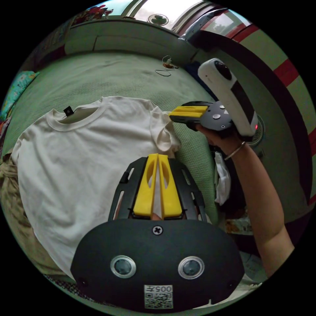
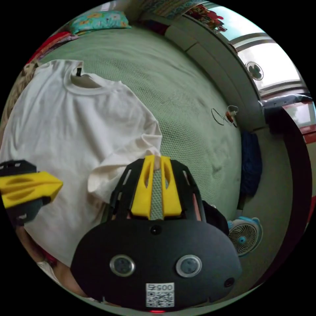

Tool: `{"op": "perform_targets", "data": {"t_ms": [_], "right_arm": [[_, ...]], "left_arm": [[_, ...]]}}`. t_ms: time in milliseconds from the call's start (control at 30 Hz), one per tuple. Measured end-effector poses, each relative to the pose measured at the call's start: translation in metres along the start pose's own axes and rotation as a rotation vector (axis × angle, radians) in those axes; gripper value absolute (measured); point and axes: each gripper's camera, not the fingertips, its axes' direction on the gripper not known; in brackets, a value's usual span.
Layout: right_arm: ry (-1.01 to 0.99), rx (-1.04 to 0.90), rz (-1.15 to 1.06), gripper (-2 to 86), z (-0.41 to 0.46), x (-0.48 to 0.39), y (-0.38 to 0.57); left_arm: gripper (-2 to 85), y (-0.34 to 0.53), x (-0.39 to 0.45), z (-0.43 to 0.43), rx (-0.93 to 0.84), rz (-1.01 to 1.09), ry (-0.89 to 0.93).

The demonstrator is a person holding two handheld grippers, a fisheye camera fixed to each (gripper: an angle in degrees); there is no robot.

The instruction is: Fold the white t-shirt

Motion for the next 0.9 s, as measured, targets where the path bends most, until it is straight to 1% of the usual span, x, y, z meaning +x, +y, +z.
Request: {"op": "perform_targets", "data": {"t_ms": [33,100,200,267,333,433,467,533,600,667,733,900], "right_arm": [[0.008,-0.009,0.016,-0.5,0.002,0.001,-0.006],[-0.038,-0.001,0.049,-1.2,-0.001,0.006,-0.015],[-0.211,0.082,0.216,-1.4,-0.020,0.031,-0.028],[-0.369,0.120,0.365,-0.9,-0.030,0.051,-0.040],[-0.427,0.132,0.408,-0.1,-0.033,0.056,-0.051],[-0.422,0.076,0.421,4.6,-0.025,0.051,-0.071],[-0.429,0.028,0.380,7.4,-0.017,0.046,-0.078],[-0.439,-0.066,0.330,9.6,-0.005,0.041,-0.084],[-0.423,-0.036,0.335,11.0,-0.009,0.045,-0.077],[-0.447,0.087,0.344,11.3,-0.024,0.053,-0.051],[-0.447,0.117,0.375,11.5,-0.027,0.058,-0.024],[-0.438,0.046,0.495,11.1,-0.005,0.050,0.053]], "left_arm": [[-0.7,-0.001,-0.001,0.000,-0.005,-0.002,0.004],[-0.7,-0.003,-0.004,0.000,-0.008,-0.005,0.009],[-0.6,-0.005,-0.007,0.001,-0.007,-0.013,0.012],[-0.6,-0.007,-0.009,0.002,-0.013,-0.019,0.008],[-0.6,-0.009,-0.012,0.004,-0.023,-0.026,0.001],[-0.6,-0.011,-0.014,0.007,-0.038,-0.041,-0.021],[-0.6,-0.011,-0.015,0.008,-0.041,-0.046,-0.029],[-0.6,-0.013,-0.019,0.008,-0.051,-0.071,-0.067],[-0.6,-0.013,-0.023,0.007,-0.050,-0.095,-0.077],[-0.6,-0.014,-0.029,0.006,-0.045,-0.121,-0.064],[-0.6,-0.015,-0.036,0.006,-0.043,-0.152,-0.043],[-0.5,-0.016,-0.038,0.011,-0.057,-0.169,-0.040]]}}
